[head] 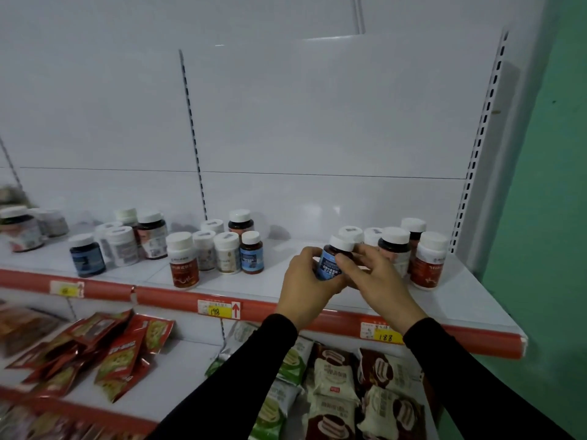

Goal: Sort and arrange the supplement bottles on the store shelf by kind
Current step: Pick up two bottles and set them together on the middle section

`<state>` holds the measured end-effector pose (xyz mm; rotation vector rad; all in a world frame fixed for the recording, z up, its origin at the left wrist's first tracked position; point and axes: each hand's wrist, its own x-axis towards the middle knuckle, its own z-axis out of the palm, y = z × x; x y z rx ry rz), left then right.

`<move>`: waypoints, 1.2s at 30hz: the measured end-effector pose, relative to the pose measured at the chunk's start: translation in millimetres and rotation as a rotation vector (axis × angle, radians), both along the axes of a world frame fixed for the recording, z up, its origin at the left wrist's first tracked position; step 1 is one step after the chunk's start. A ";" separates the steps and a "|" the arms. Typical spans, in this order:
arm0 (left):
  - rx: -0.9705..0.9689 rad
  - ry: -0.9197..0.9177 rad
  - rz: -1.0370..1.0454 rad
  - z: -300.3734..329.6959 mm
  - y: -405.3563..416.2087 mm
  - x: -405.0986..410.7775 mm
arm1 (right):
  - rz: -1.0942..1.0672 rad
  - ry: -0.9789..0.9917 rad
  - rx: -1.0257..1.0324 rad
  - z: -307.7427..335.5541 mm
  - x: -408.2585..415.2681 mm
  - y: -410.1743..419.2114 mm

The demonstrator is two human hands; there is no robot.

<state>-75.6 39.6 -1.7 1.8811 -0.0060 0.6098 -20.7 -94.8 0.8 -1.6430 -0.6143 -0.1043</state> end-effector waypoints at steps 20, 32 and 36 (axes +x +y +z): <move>-0.016 -0.011 0.177 -1.1 77.6 -70.3 | 0.262 0.003 0.014 -3.5 -22.8 96.2; -0.010 0.012 0.337 0.5 130.1 -118.8 | 0.441 -0.055 -0.037 -2.4 -53.9 163.2; -0.011 0.017 0.349 3.2 165.4 -144.1 | 0.463 -0.080 -0.060 0.5 -75.0 200.5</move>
